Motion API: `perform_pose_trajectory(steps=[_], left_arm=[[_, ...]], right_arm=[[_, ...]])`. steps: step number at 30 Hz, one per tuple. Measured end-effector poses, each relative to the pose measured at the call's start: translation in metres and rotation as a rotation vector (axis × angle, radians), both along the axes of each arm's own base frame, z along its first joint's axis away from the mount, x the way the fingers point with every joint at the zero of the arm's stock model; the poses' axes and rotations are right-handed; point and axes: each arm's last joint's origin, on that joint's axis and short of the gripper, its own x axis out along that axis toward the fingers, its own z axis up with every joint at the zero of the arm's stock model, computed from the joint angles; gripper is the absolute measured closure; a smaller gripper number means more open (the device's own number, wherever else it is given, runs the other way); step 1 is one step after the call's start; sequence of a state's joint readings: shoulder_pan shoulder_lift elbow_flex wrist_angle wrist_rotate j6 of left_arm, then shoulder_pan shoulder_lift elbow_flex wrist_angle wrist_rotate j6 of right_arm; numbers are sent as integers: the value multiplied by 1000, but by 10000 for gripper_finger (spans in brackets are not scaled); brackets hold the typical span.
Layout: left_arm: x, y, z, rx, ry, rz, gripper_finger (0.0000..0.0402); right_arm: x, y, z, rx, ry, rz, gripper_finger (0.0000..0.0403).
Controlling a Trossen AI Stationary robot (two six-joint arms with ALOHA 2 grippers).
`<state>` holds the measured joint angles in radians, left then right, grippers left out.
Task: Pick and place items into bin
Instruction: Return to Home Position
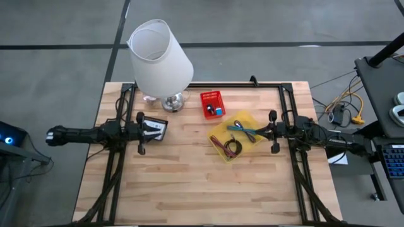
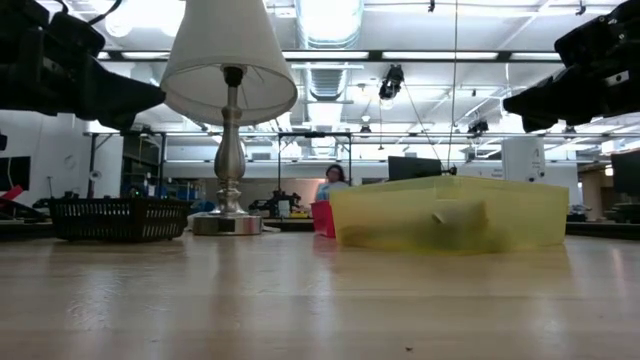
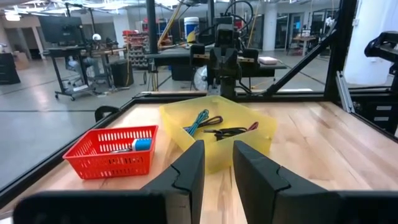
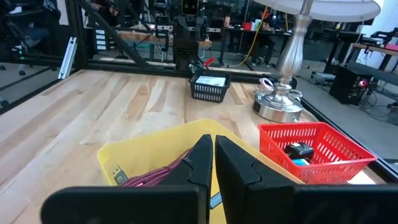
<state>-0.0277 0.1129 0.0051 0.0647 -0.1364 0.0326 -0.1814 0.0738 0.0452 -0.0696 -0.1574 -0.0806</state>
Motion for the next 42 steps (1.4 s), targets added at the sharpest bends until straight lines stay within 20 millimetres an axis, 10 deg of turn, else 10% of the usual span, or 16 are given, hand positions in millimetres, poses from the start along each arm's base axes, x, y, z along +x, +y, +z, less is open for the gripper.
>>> perform_pose_trajectory(steps=[42], left_arm=[[3,0,-4,2,42,0,334]], right_arm=[[0,0,0,1,0,-1,394]])
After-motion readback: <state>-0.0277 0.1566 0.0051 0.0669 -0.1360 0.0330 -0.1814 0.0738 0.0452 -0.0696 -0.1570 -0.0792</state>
